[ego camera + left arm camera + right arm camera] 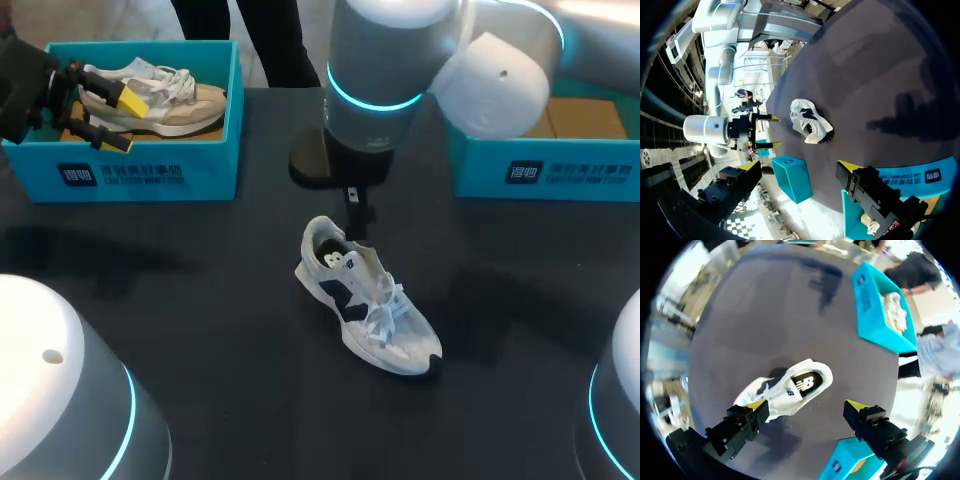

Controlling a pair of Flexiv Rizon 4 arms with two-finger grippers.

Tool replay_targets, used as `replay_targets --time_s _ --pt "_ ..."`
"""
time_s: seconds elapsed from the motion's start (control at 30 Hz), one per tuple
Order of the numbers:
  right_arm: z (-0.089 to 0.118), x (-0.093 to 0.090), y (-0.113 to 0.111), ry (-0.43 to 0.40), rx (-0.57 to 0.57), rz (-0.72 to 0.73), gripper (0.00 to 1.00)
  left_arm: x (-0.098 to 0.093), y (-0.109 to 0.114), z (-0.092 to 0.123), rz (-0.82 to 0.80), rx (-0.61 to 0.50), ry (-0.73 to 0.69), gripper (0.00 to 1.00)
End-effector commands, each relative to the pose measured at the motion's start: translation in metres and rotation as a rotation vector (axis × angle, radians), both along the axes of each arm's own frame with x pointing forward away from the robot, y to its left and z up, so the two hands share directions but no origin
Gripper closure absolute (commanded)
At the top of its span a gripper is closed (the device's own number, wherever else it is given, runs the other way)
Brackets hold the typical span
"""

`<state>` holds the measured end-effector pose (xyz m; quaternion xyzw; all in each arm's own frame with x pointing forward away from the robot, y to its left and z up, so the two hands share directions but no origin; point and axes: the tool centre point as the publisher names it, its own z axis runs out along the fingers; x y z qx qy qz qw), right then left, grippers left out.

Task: Take the shoe out of the shoebox, open the shoe tongue, remove and reinsert the insole, then place the shoe into the shoebox

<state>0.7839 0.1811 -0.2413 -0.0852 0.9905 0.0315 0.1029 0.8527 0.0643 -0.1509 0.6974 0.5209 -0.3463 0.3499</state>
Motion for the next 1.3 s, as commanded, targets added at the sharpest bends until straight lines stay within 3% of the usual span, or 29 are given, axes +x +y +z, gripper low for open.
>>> replay_targets --time_s 0.03,0.07,0.43,0.57,0.7,0.97,1.3 --pt "0.000 0.012 0.010 0.040 -0.054 0.067 0.00 0.000 0.000 0.000 0.000 0.000 -0.002 0.00" --pt "0.000 0.014 0.009 0.068 -0.048 0.086 0.00 0.000 0.000 0.000 0.000 0.000 -0.002 0.00" --pt "0.000 0.014 0.009 0.068 -0.048 0.086 0.00 0.000 0.000 0.000 0.000 0.000 -0.002 0.00" --pt "-0.004 0.015 0.032 -0.011 -0.185 0.243 0.00 0.000 0.000 0.000 0.000 0.000 -0.002 0.00" --pt "-0.010 0.019 0.045 -0.046 -0.225 0.379 0.00 0.000 0.000 0.000 0.000 0.000 -0.002 0.00" --pt "-0.028 0.040 0.059 -0.010 -0.233 0.479 0.00 0.000 0.000 0.000 0.000 0.000 -0.002 0.00" --pt "-0.049 0.061 0.061 0.019 -0.194 0.527 0.00 0.000 0.000 0.000 0.000 0.000 -0.002 0.00"
